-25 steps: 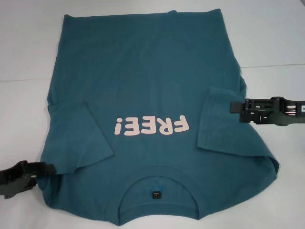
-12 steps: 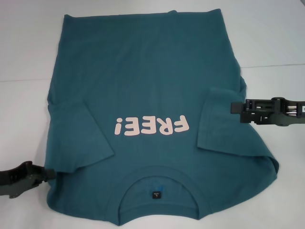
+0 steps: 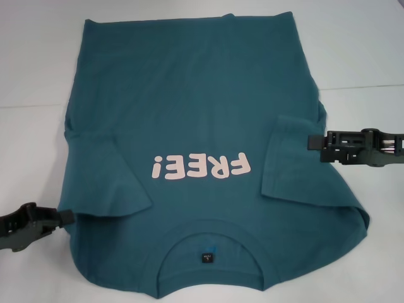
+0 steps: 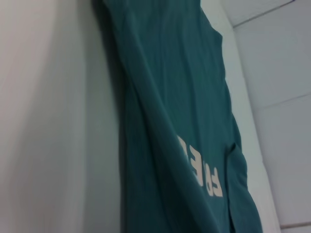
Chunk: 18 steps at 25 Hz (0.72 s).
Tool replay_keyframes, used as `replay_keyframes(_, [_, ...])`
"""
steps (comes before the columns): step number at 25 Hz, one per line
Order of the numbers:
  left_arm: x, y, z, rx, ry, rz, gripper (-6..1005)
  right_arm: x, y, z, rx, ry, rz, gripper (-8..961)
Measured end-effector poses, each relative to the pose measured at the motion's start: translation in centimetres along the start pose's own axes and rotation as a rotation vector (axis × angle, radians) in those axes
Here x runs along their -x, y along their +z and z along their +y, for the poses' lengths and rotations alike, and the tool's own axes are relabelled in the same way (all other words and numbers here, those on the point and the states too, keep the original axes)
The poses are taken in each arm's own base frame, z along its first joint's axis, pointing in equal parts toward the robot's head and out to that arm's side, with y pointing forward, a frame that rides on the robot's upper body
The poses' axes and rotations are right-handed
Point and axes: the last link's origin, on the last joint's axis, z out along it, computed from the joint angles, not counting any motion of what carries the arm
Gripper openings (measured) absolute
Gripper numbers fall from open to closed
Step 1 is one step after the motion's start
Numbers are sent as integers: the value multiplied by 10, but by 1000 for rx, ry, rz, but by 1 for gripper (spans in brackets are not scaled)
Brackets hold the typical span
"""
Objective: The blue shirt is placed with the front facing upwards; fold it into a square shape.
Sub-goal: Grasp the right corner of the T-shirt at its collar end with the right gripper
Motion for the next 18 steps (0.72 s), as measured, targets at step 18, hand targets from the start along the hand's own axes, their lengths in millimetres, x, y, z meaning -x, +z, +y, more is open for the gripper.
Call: replay_keyframes(18, [2,1,-5,-24,-14,-1,5,-6,-27,-14,-129,3,138,898])
